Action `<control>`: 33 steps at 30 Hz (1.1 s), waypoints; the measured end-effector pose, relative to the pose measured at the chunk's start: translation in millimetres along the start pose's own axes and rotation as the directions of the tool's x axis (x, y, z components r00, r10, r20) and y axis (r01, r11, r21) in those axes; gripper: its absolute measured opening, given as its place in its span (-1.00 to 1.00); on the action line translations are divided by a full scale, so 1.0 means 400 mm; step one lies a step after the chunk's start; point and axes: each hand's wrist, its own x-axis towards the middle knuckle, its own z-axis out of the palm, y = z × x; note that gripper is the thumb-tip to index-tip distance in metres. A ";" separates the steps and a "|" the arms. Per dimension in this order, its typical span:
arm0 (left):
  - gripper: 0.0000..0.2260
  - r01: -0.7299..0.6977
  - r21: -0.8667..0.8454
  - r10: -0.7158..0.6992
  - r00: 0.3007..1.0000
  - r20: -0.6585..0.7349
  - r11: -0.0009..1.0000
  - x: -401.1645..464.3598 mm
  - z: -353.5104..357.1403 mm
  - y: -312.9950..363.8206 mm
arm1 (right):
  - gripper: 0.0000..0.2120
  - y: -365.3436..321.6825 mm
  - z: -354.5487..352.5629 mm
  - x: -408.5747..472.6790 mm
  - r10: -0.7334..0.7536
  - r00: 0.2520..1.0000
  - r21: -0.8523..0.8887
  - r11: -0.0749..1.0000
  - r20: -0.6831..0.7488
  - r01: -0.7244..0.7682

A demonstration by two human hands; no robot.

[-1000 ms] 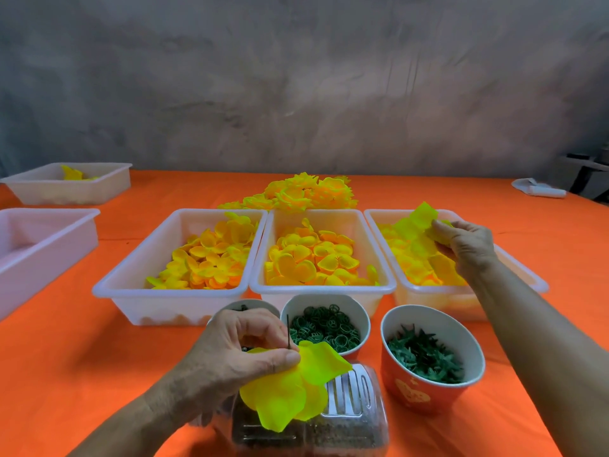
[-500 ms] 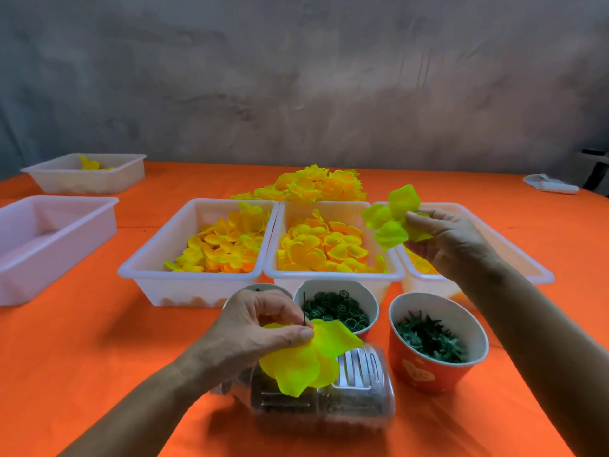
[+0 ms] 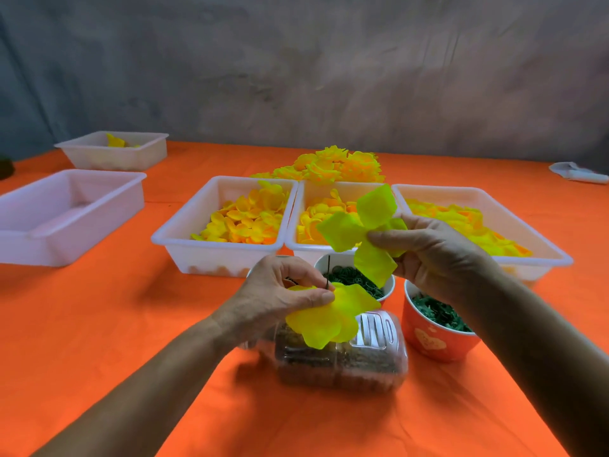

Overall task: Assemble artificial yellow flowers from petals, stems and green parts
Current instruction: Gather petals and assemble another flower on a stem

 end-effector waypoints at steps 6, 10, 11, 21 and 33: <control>-0.74 0.006 -0.023 -0.006 1.000 0.024 1.000 -0.005 -0.012 0.008 | -0.53 -0.008 0.018 -0.011 0.019 1.000 -0.046 0.999 -0.023 -0.020; -0.86 0.014 -0.055 -0.013 1.000 0.023 0.998 -0.006 -0.033 0.017 | -0.45 -0.015 0.023 -0.014 0.040 0.999 -0.075 0.996 -0.037 -0.042; -0.85 0.011 -0.065 -0.010 1.000 0.017 0.998 -0.007 -0.039 0.019 | -0.45 -0.016 0.025 -0.014 0.046 0.998 -0.084 0.995 -0.041 -0.049; -0.55 -0.056 -0.181 0.011 0.971 -0.239 0.982 0.018 -0.061 0.112 | -0.63 -0.024 0.040 -0.011 0.094 0.996 -0.171 0.981 -0.001 -0.093; -0.84 0.081 -0.237 -0.129 0.972 -0.197 0.968 0.015 -0.030 0.158 | -0.36 -0.041 0.054 -0.021 0.138 0.989 -0.100 0.986 0.049 -0.133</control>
